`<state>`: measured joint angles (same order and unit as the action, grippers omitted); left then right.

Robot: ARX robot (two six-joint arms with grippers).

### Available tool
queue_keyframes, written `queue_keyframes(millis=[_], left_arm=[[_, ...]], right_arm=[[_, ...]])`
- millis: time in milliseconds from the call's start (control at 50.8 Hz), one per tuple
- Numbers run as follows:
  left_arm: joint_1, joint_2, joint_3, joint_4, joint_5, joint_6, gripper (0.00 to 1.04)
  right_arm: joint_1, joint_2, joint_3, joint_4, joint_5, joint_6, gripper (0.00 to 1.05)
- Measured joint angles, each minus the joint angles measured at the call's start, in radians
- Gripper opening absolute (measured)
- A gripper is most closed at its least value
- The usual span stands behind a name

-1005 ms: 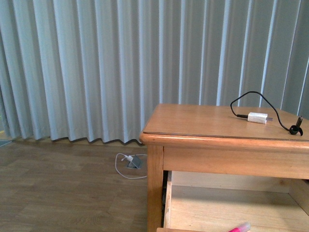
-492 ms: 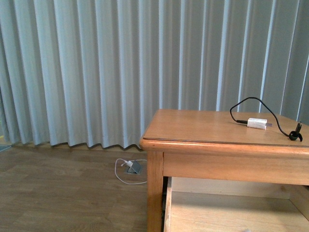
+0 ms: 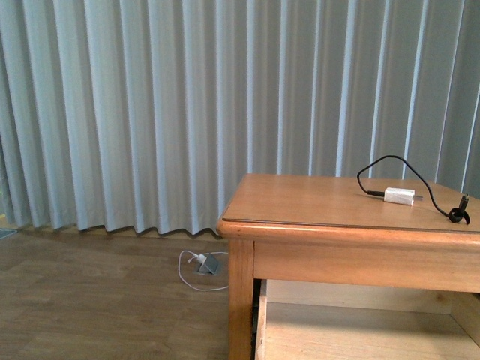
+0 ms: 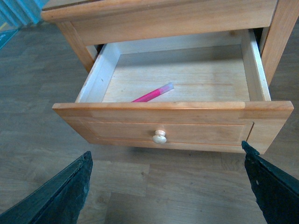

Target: Place pink marker in drawer with both arms

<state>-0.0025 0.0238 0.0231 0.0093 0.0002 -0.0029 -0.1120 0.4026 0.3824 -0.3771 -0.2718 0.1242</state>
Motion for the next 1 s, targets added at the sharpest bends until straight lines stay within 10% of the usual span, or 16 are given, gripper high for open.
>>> queue_keyframes(millis=[236,453,749,1005], left_arm=[[0.0,-0.019,0.0,-0.008,0.0,-0.002,0.05],[0.0,-0.019,0.0,-0.008,-0.001,-0.001,0.42],[0.0,-0.019,0.0,-0.009,0.0,-0.001,0.99],[0.0,-0.019,0.0,-0.009,0.0,0.0,0.99]], right_arm=[[0.0,0.0,0.0,0.0,0.0,0.0,0.96],[0.078,-0.021,-0.042,0.14,0.233,-0.069,0.96],[0.006,0.396,0.023,0.099,0.049,-0.18,0.96],[0.008,0.759,0.07,0.286,0.061,-0.201,0.96]])
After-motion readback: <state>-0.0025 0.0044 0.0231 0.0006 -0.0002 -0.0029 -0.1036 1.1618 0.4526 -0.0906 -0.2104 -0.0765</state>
